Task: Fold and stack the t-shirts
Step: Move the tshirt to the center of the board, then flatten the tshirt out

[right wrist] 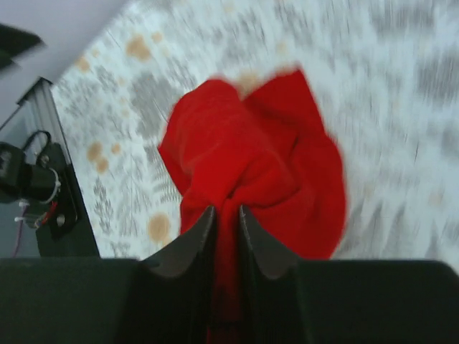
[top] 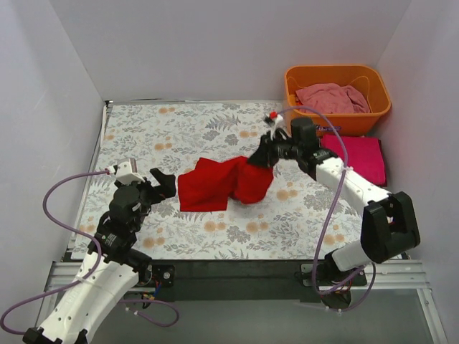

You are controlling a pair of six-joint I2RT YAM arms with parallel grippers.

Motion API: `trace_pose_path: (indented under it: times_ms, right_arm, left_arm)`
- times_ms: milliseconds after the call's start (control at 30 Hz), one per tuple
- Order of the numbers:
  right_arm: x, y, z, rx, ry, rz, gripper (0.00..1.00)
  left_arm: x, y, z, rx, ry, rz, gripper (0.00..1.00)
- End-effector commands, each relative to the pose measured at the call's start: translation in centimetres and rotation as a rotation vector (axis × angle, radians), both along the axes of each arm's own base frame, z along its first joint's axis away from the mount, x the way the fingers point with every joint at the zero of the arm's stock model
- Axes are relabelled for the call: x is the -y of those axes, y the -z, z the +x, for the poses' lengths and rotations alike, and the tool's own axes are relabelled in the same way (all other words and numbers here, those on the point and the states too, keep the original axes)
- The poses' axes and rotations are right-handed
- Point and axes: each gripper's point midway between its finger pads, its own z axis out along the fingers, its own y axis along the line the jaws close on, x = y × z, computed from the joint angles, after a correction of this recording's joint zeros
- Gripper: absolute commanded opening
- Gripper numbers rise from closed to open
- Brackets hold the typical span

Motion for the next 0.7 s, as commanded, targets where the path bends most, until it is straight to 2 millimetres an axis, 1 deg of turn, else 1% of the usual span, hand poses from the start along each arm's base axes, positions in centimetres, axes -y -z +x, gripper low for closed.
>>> trace_pose_path:
  times_ms: [0,33,67,100,133,167,200,233,300,333,367,400,433,467,500,533,567,600,667]
  right_arm:
    - [5.4,5.6,-1.5,-0.038,0.186,-0.175,0.31]
    - [6.7,7.0,-1.8,-0.057,0.234,-0.233,0.35]
    - [7.8,7.9,-1.9,-0.064,0.279,-0.281,0.45]
    - [9.6,8.0,-1.5,-0.034,0.361,-0.342,0.51]
    - [10.4,8.8,-2.3,-0.068,0.377,-0.39,0.56]
    - [11.1,8.6,-2.5,-0.066,0.397,-0.406,0.66]
    - [11.6,8.6,-2.6,-0.08,0.424,-0.42,0.7]
    - [11.8,8.7,-3.1,-0.097,0.424,-0.43,0.75]
    - [11.3,8.5,-3.9,-0.11,0.392,-0.408,0.76]
    - [11.0,8.8,-4.5,-0.131,0.378,-0.395,0.77]
    - [10.7,8.8,-4.8,-0.143,0.361,-0.383,0.77]
    - [10.1,8.9,-5.4,-0.16,0.328,-0.366,0.77]
    - [9.6,9.1,-5.8,-0.17,0.307,-0.363,0.76]
    - [9.4,9.7,-6.3,-0.189,0.296,-0.364,0.75]
    - [9.2,9.9,-6.7,-0.196,0.282,-0.36,0.75]
    - [8.6,10.1,-7.2,-0.194,0.26,-0.358,0.74]
    - [8.3,10.6,-7.9,-0.206,0.248,-0.359,0.73]
    - [8.0,10.8,-8.0,-0.198,0.242,-0.364,0.72]
    - [7.0,11.3,-9.1,-0.193,0.208,-0.377,0.71]
  left_arm:
    - [0.3,1.1,0.1,-0.047,0.007,0.001,0.95]
    - [0.6,1.4,0.1,-0.062,0.017,-0.002,0.95]
    - [0.9,1.7,0.1,-0.081,0.027,-0.009,0.95]
    - [1.3,2.3,0.0,-0.114,0.035,-0.027,0.95]
    - [2.2,2.7,0.1,-0.154,0.069,-0.045,0.95]
    - [2.8,3.2,0.0,-0.187,0.09,-0.059,0.95]
    - [3.4,3.7,-0.1,-0.226,0.1,-0.09,0.95]
    - [4.6,4.6,-0.2,-0.286,0.143,-0.106,0.95]
    - [5.4,5.7,-0.4,-0.352,0.163,-0.132,0.95]
    - [5.7,6.7,-0.5,-0.396,0.168,-0.135,0.95]
    - [6.0,8.3,-0.6,-0.463,0.164,-0.129,0.95]
    - [5.8,9.5,-1.0,-0.519,0.145,-0.12,0.94]
    - [5.7,10.4,-1.1,-0.563,0.116,-0.129,0.91]
    - [5.1,11.7,-0.9,-0.616,0.067,-0.106,0.88]
    - [4.6,12.5,-1.5,-0.665,0.031,-0.089,0.84]
    - [4.2,13.0,-1.5,-0.694,-0.014,-0.099,0.78]
    - [3.8,13.4,-1.6,-0.71,-0.047,-0.086,0.67]
    - [3.2,13.9,-1.7,-0.728,-0.076,-0.068,0.64]
    - [3.0,14.4,-1.6,-0.737,-0.088,-0.056,0.61]
